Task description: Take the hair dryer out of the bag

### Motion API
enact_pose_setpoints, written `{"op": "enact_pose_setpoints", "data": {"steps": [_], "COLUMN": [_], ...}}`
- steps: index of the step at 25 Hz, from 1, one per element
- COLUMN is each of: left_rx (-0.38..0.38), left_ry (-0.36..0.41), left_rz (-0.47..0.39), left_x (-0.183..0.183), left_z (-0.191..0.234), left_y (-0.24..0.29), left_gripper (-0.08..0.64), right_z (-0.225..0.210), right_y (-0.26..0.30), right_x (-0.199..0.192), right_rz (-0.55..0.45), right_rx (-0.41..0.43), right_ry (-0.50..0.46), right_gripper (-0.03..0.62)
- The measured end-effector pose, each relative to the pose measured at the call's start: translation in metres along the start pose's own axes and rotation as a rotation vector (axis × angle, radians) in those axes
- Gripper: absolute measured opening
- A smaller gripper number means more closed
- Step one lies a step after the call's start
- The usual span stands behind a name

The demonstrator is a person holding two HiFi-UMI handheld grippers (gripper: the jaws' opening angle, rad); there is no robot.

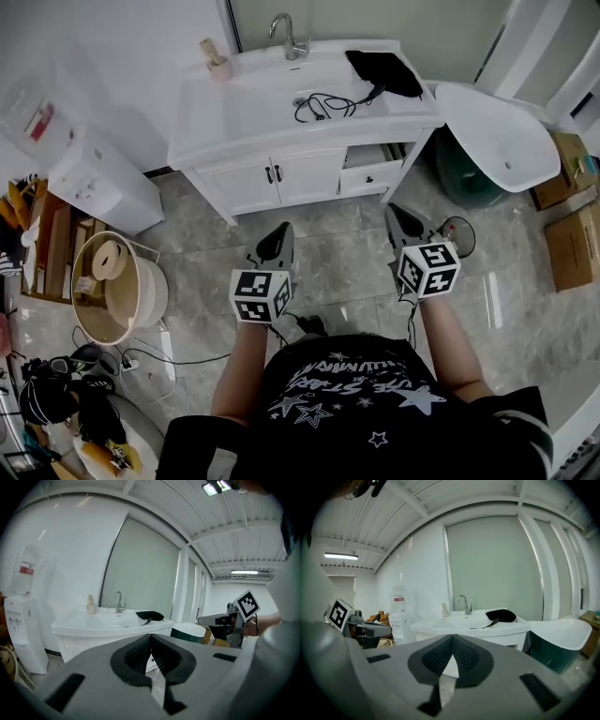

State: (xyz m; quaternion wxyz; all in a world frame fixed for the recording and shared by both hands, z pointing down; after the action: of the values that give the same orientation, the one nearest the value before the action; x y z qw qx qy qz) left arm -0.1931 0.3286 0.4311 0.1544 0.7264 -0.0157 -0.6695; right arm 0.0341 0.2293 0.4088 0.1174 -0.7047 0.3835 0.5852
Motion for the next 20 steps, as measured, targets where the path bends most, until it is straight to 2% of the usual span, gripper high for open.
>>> {"op": "enact_pose_setpoints", "data": {"steps": [5, 12, 20], "left_rx": [-0.051, -0.120, -0.095], "left_ry": [-0.009, -0.020, -0.014], "left_rz": [-0.003, 0.037, 0.072], "left_x": [-0.006, -0.014, -0.003], "left_z": [0.015, 0.013, 0.016], "left_y": [0.016, 0.049, 0.113], "left_gripper": [0.011, 0.011, 0.011], "right_z": [-0.005, -0.039, -0.095], "right_y": [0.005, 0.006, 0.049], "right_x": [-0.007, -0.018, -0.003], "right_rz": [0.000, 0.034, 0.034], "right_rx": [-0.073, -0.149, -0.124], "right_ry": [0.004, 0.050, 0.061], "right_gripper": [0.006, 0.006, 0.006]}}
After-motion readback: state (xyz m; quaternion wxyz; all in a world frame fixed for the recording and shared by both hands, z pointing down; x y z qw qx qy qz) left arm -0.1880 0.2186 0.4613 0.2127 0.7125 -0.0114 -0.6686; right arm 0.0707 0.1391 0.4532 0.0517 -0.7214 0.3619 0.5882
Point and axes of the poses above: the fingertips, and each gripper's own axes: y forward along the fingers, z to its left, x out of its top, the point moved 4 cm from there along -y, backward along the fingers, and after that the axes turned 12 degrees about y, right-handed, at the moved point
